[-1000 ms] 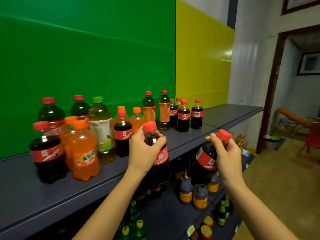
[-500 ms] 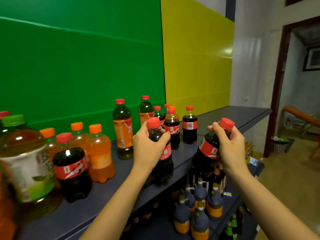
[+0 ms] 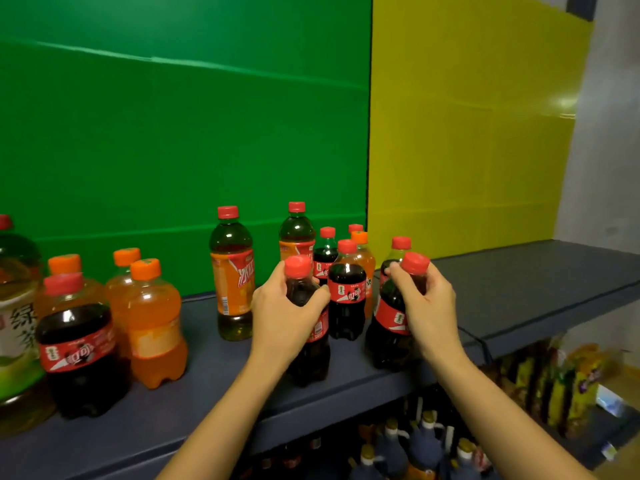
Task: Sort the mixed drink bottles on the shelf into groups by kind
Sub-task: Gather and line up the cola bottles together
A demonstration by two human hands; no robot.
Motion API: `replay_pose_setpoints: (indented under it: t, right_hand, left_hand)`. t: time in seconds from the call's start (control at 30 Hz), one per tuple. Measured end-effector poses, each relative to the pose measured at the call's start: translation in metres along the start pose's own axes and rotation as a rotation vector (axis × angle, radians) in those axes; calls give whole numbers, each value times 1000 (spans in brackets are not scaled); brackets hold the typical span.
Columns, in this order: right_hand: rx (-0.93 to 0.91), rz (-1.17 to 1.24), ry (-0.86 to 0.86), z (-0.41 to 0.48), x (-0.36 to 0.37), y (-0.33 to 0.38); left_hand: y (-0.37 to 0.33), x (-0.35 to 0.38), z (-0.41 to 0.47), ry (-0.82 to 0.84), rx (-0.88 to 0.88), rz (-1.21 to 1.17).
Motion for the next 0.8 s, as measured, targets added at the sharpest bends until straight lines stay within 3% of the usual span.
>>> replay_pose_setpoints:
  t: [0.33, 0.8]
  right_hand:
    - [-54, 53, 220, 29, 9, -23]
    - [-219, -38, 175, 32, 25, -38]
  left_hand:
    - [4, 25, -4, -203, -62, 183]
    - [26, 28, 18, -120, -119, 266]
Point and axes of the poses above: each hand's wrist, its own z-axis towards the middle knuckle, its own x-axis out of the palm, y = z × x, the point moved 1 cm from there along z, towards the middle knuckle, and after that the axes turned 8 degrees about -z, right-handed, at the moved point
